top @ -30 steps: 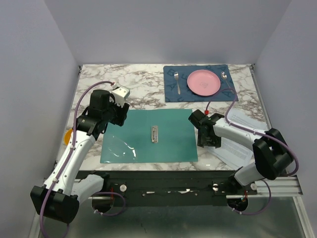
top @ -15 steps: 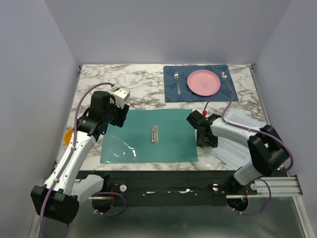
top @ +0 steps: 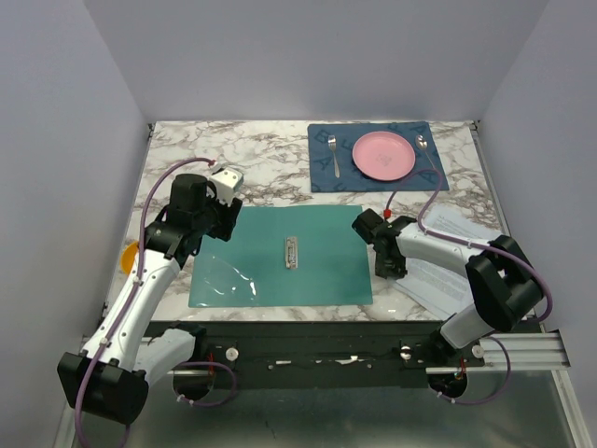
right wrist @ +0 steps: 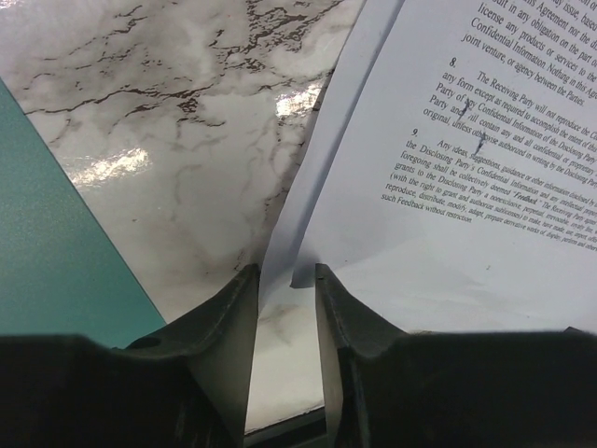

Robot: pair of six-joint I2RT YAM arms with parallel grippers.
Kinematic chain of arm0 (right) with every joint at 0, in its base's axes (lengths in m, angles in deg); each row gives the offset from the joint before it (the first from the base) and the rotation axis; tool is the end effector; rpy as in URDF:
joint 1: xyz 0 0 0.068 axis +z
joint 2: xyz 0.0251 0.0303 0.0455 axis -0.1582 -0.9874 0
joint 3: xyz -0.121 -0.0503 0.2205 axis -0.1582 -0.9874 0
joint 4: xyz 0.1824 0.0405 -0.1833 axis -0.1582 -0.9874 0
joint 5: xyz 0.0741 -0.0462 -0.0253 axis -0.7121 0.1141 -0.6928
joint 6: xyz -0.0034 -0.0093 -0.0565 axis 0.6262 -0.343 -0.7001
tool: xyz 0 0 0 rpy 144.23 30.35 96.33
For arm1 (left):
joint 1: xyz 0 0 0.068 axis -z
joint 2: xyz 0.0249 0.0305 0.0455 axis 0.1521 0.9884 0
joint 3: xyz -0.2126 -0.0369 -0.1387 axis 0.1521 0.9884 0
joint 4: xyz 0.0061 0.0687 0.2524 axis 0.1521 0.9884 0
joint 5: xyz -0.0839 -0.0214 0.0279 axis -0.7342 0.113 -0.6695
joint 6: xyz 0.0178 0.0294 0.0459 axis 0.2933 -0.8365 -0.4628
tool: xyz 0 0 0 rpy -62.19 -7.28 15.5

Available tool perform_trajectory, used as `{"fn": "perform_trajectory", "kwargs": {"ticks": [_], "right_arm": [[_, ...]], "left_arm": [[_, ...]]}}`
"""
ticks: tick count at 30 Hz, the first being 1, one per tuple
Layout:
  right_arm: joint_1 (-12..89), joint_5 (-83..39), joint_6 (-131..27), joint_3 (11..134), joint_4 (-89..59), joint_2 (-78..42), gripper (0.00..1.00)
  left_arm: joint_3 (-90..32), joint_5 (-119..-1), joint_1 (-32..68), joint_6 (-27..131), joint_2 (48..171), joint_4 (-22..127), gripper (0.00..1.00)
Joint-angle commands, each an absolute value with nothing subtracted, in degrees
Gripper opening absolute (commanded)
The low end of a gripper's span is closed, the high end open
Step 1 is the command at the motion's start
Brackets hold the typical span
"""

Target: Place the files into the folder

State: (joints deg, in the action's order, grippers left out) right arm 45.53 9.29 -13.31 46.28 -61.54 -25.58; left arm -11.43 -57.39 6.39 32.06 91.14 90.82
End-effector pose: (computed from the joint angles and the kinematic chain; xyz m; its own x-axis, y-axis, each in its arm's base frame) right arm 0.2088 0.1343 0.1393 -0.9402 0.1233 -0.3175 0.2045 0.9497 -0.2370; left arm 0.2137 -0.0621 0.2989 -0.5424 0.3038 -0.7833 0.4254 0.9033 0.0558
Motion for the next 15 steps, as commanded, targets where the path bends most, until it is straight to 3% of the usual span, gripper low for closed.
{"fn": "perform_trajectory", "kwargs": {"ticks": [1, 5, 12, 15], "right_arm": [[45.84, 10.66, -12.20, 44.93, -61.07, -25.68, 0.35], [45.84, 9.87, -12.20, 44.84, -60.72, -25.68, 0.26], [45.93, 7.15, -13.78, 44.58, -58.97, -24.55, 0.01], [48.37, 6.00, -15.10, 45.10, -57.82, -23.75, 0.01]], "left_arm": [[-10.41, -56.03, 6.63, 31.51, 89.60, 90.02, 0.61], [-10.24, -55.59, 6.63, 31.43, 89.25, 90.02, 0.61], [-9.80, -55.15, 6.63, 31.25, 88.64, 89.75, 0.61], [-9.36, -55.15, 6.63, 31.17, 88.72, 89.67, 0.60]]}}
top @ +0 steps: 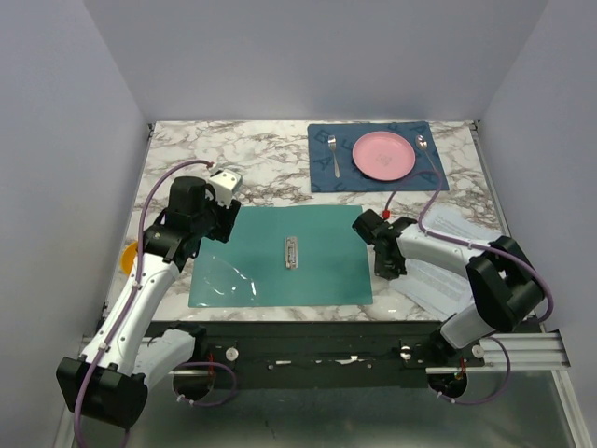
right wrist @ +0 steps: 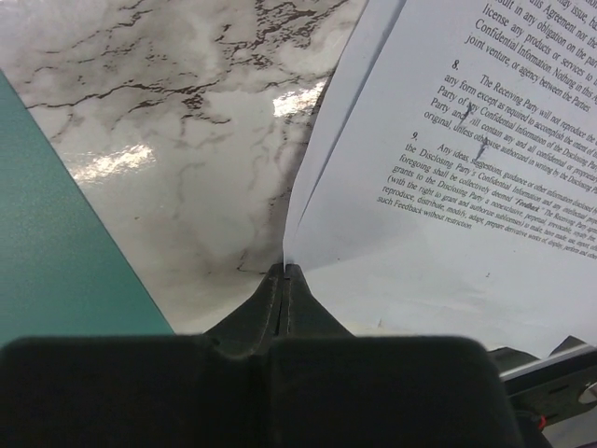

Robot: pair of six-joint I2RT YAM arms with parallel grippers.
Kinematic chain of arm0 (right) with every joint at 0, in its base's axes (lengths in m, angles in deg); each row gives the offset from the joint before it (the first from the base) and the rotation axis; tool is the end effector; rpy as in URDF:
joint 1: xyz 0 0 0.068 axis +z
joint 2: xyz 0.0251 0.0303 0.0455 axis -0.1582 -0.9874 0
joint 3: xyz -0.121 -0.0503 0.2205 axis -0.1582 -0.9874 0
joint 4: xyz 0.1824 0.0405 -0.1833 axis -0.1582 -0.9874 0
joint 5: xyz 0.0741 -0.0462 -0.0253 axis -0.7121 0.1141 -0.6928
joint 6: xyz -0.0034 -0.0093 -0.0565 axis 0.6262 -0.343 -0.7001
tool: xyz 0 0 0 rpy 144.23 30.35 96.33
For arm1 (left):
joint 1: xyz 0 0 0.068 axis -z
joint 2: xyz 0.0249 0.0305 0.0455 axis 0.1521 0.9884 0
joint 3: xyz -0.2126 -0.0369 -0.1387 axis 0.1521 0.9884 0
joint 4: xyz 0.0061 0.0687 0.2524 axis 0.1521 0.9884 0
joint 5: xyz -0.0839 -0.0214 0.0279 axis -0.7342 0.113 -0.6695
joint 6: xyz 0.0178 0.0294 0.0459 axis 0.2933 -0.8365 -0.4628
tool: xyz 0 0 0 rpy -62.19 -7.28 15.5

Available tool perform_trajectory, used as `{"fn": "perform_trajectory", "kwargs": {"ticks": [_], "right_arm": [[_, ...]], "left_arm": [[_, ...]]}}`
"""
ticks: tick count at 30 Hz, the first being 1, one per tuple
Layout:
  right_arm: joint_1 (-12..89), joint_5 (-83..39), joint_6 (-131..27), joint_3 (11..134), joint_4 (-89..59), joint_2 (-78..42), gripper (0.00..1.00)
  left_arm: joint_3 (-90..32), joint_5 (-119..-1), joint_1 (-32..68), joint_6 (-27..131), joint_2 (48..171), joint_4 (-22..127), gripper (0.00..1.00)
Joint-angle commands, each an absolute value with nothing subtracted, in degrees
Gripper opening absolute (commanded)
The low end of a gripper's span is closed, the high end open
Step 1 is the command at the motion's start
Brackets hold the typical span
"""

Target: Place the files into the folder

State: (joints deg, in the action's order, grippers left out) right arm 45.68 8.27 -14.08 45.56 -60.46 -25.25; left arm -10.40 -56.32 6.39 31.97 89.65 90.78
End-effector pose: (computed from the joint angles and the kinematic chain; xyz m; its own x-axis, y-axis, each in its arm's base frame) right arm 0.2074 0.1349 0.1375 -0.9436 0.1137 -0.3110 0.1882 0.9570 -0.2209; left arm 0.2090 -0.0601 0.2981 -0.5372 0.3043 -0.7866 0.4123 0.9084 0.0698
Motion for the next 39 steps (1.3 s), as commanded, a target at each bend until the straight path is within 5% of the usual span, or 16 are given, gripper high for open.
{"fn": "perform_trajectory", "kwargs": {"ticks": [1, 12, 20, 23, 24, 27, 30, 39], "right_arm": [[49.52, 5.83, -15.54, 46.32, -57.56, -23.66, 0.01], [70.16, 4.07, -25.99, 59.68, -55.27, -30.86, 0.01], [75.63, -0.93, -31.54, 64.61, -52.55, -37.54, 0.01], [75.72, -0.68, -31.10, 66.11, -53.51, -37.99, 0.12], [75.72, -0.33, -30.84, 66.37, -53.69, -37.55, 0.28], [75.46, 1.69, -30.57, 67.68, -54.21, -34.92, 0.53], [72.58, 1.08, -30.66, 68.39, -54.31, -31.67, 0.66], [42.99, -6.65, -38.39, 58.73, -39.73, -23.05, 0.67]], "left_arm": [[-9.18, -55.15, 6.63, 31.16, 88.81, 89.49, 0.60], [-7.07, -54.01, 6.63, 30.02, 91.18, 88.17, 0.58], [-7.60, -53.39, 6.63, 29.23, 90.22, 88.70, 0.57], [-7.69, -53.22, 6.63, 29.14, 90.22, 88.87, 0.57], [-7.77, -53.22, 6.63, 29.32, 90.22, 88.87, 0.57], [-7.95, -53.31, 6.63, 29.23, 90.48, 89.05, 0.57], [-8.39, -53.31, 6.63, 29.41, 90.74, 89.40, 0.57], [-9.36, -53.31, 6.63, 29.67, 90.57, 90.19, 0.57]]}}
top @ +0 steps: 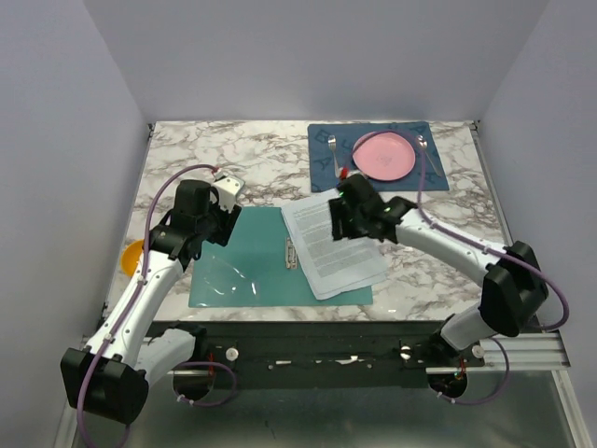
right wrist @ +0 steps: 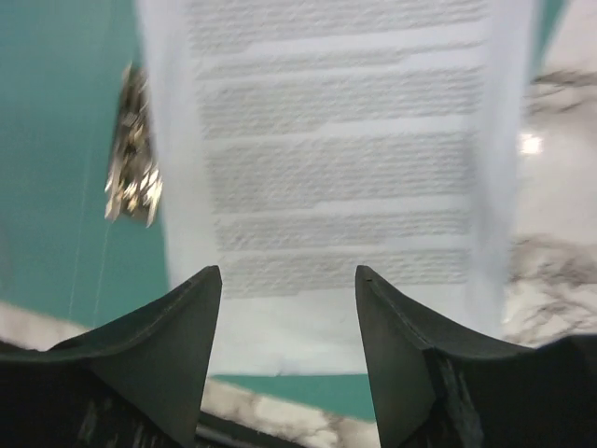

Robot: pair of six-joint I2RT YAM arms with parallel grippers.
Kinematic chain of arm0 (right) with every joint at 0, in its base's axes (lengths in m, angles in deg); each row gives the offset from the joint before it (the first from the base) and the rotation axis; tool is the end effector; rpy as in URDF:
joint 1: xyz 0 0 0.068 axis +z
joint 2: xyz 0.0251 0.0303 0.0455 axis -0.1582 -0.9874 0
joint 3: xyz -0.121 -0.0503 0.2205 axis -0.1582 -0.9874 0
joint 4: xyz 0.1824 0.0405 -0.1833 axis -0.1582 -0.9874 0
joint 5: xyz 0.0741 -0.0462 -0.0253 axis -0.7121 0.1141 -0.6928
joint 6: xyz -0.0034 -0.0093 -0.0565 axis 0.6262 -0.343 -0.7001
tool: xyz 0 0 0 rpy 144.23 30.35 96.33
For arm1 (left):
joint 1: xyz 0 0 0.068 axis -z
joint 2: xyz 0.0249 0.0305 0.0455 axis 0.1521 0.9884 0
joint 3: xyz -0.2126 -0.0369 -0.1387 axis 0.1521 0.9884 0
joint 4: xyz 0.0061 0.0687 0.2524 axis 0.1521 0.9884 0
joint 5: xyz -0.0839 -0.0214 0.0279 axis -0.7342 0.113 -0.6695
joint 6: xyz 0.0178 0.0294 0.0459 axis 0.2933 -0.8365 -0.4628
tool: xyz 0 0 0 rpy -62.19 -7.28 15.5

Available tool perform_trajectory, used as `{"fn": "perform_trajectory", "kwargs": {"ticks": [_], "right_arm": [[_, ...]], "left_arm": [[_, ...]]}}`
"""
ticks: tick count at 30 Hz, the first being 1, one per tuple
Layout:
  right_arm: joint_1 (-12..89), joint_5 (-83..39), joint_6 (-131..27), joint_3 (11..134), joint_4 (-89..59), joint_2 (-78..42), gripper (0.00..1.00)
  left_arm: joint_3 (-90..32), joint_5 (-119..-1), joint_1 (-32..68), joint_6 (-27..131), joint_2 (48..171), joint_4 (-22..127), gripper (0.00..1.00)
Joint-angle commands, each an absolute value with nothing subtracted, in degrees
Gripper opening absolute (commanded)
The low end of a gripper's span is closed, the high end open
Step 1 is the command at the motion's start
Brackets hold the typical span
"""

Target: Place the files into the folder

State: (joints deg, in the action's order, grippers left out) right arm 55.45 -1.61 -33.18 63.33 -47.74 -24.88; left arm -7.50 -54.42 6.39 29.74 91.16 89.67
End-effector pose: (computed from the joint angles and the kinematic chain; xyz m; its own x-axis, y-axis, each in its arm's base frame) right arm 0.2313 0.2300 0.2313 -0.7832 -0.2053 -0.5868 -0.3146 0.9450 0.0893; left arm 0.2137 -0.0599 0.2774 -0.5678 0.3526 -0.7438 0.4152 0.9029 0.1111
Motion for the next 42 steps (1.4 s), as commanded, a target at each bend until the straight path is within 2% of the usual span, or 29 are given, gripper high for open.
{"fn": "perform_trajectory", "kwargs": {"ticks": [1, 3, 8, 11, 22, 29, 30, 35, 42], "right_arm": [[41.03, -7.53, -39.00, 59.33, -38.67, -24.00, 0.68], [36.64, -15.33, -42.08, 63.27, -41.63, -27.60, 0.70], [30.91, -22.72, -42.36, 65.67, -38.67, -33.93, 0.72], [29.41, -26.69, -42.09, 66.63, -38.13, -37.01, 0.66], [29.32, -29.68, -41.12, 61.90, -34.88, -38.78, 0.44], [29.32, -27.49, -41.29, 60.75, -34.62, -37.91, 0.45], [29.32, -26.62, -41.47, 60.66, -34.62, -37.38, 0.50], [29.23, -23.98, -42.09, 60.40, -34.62, -34.39, 0.56], [28.61, -20.02, -41.30, 59.34, -34.09, -33.77, 0.56]], "left_arm": [[-9.36, -53.39, 6.63, 29.67, 90.57, 90.37, 0.57], [-9.53, -53.66, 6.72, 29.84, 90.74, 90.45, 0.58], [-9.27, -52.78, 6.81, 29.85, 92.15, 90.19, 0.58], [-8.48, -51.81, 6.81, 28.80, 92.59, 89.67, 0.58], [-4.00, -45.23, 6.81, 25.19, 92.33, 86.59, 0.57], [-1.63, -41.10, 6.72, 22.73, 93.03, 84.39, 0.58], [-0.75, -40.48, 6.72, 22.20, 93.20, 83.35, 0.58], [3.20, -35.47, 6.02, 18.61, 94.52, 78.69, 0.58], [4.18, -37.13, -2.59, 18.95, 101.63, 74.38, 0.58]]}}
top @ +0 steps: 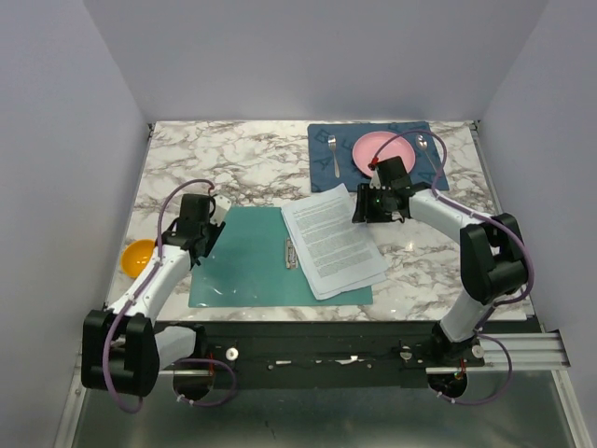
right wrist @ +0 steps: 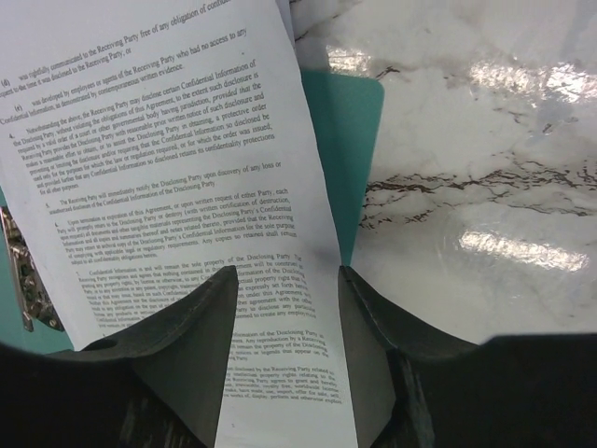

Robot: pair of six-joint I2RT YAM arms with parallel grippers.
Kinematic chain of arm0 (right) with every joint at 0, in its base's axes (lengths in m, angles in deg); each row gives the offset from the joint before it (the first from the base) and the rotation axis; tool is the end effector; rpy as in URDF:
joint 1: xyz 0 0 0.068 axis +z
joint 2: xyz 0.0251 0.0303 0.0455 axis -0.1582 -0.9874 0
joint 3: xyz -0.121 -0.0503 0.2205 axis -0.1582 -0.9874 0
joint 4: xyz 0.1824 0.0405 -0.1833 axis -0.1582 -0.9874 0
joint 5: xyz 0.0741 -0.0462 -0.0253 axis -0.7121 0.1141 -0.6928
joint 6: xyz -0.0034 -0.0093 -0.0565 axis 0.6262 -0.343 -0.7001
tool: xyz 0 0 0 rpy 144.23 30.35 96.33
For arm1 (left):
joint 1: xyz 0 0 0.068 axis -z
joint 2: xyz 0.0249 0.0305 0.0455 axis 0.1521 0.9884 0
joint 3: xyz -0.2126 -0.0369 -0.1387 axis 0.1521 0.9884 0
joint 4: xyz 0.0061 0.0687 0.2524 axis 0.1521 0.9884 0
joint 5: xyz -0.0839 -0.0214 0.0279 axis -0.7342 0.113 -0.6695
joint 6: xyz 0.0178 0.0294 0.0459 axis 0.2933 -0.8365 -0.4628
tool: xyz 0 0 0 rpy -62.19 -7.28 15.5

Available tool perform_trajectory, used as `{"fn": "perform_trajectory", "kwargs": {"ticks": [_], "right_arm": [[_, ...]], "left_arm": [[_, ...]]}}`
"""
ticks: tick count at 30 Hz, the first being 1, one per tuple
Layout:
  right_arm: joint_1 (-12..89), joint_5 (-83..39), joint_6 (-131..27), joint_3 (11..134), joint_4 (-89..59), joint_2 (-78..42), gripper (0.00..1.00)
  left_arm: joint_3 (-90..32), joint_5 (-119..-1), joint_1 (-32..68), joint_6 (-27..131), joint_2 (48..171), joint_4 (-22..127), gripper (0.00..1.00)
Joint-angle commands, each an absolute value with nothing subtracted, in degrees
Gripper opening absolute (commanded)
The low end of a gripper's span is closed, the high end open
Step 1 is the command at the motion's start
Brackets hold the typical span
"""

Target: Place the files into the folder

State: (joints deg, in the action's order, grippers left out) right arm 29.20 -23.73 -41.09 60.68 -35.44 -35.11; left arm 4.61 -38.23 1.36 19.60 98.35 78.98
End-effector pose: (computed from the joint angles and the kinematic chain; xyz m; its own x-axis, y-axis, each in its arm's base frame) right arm 0.3311 0.1286 0.1731 -0.8726 0.0026 -0.4883 -0.1688 0.9367 0.3067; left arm 0.2306 -0.0316 0.1968 -0.6927 0.4815 -0.5369 0.2967 0.8688 0.3964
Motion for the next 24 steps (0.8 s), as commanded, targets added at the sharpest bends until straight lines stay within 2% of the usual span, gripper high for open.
{"fn": "perform_trajectory", "kwargs": {"ticks": [1, 8, 12, 18, 23, 24], "right_arm": [[28.70, -20.02, -41.21, 59.17, -33.74, -33.68, 0.56], [28.61, -22.91, -40.07, 58.02, -32.16, -36.05, 0.50], [28.61, -24.50, -39.54, 56.53, -31.10, -35.88, 0.41], [28.70, -25.64, -39.45, 55.83, -30.75, -36.23, 0.34], [28.70, -25.38, -39.19, 55.39, -30.75, -36.06, 0.33], [28.70, -24.07, -39.19, 55.12, -30.66, -35.45, 0.39]], "left_arm": [[4.35, -36.96, -3.64, 18.77, 102.34, 73.68, 0.57], [5.93, -36.52, -4.70, 17.72, 106.74, 70.59, 0.57], [7.60, -36.08, -4.79, 16.66, 107.62, 68.58, 0.57], [10.06, -34.41, -4.79, 14.38, 110.34, 65.68, 0.56], [11.12, -34.76, -4.79, 13.50, 112.45, 64.27, 0.55], [11.21, -34.59, -4.79, 13.41, 113.06, 63.92, 0.55]]}}
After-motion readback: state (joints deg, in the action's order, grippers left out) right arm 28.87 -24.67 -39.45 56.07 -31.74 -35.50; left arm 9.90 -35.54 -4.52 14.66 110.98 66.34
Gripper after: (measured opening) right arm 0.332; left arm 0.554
